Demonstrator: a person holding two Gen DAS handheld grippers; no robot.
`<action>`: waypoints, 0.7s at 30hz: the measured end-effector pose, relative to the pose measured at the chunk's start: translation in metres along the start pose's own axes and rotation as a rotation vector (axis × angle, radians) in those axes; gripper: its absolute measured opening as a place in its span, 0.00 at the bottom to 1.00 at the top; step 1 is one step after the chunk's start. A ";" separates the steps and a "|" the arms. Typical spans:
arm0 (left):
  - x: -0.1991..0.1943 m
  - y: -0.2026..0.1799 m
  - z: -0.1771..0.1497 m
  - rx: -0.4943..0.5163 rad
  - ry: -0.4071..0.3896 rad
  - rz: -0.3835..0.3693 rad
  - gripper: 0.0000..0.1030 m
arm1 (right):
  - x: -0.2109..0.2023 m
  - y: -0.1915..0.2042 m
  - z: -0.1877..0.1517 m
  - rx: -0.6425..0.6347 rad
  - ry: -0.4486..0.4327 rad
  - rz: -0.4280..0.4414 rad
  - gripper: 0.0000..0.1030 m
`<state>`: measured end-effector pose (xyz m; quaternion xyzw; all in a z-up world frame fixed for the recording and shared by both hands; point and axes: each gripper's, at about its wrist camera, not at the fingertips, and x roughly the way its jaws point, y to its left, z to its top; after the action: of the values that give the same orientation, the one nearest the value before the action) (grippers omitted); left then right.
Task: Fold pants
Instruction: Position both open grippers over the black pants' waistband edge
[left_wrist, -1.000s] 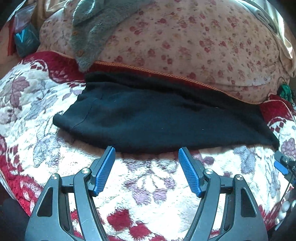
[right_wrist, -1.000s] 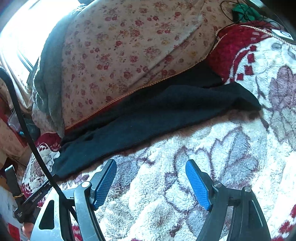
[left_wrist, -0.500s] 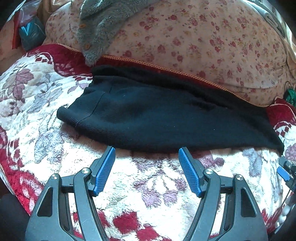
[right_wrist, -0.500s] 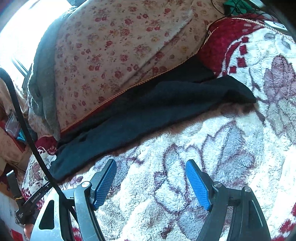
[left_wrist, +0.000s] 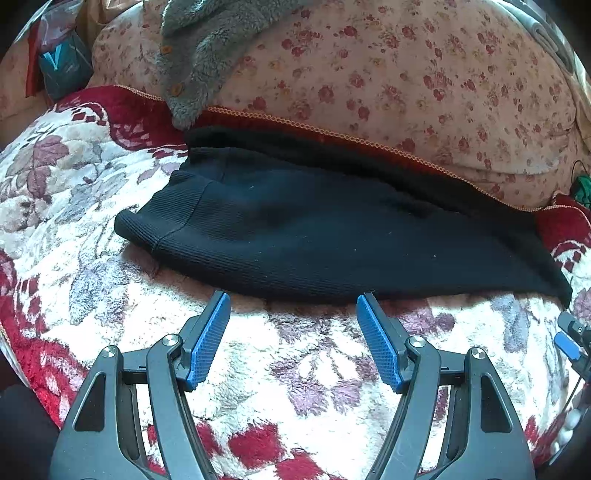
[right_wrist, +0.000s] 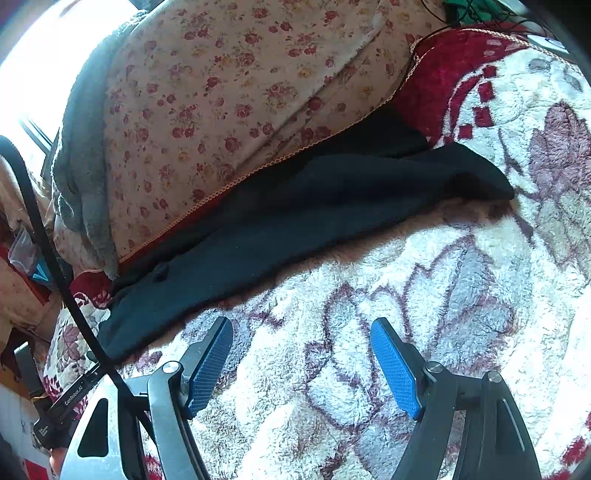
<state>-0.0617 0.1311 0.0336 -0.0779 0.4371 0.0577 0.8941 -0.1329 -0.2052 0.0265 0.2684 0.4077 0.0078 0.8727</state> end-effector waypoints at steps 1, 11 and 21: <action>0.000 0.000 0.000 0.001 0.000 0.002 0.69 | 0.000 0.000 0.000 0.000 0.001 0.000 0.74; 0.001 0.001 -0.001 -0.001 -0.003 0.004 0.69 | 0.001 -0.002 0.003 0.004 0.002 0.001 0.74; -0.001 0.006 -0.001 -0.030 0.010 -0.003 0.69 | 0.002 -0.004 0.007 0.008 0.003 -0.001 0.74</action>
<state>-0.0640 0.1365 0.0334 -0.0922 0.4404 0.0624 0.8909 -0.1271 -0.2110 0.0270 0.2714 0.4091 0.0061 0.8712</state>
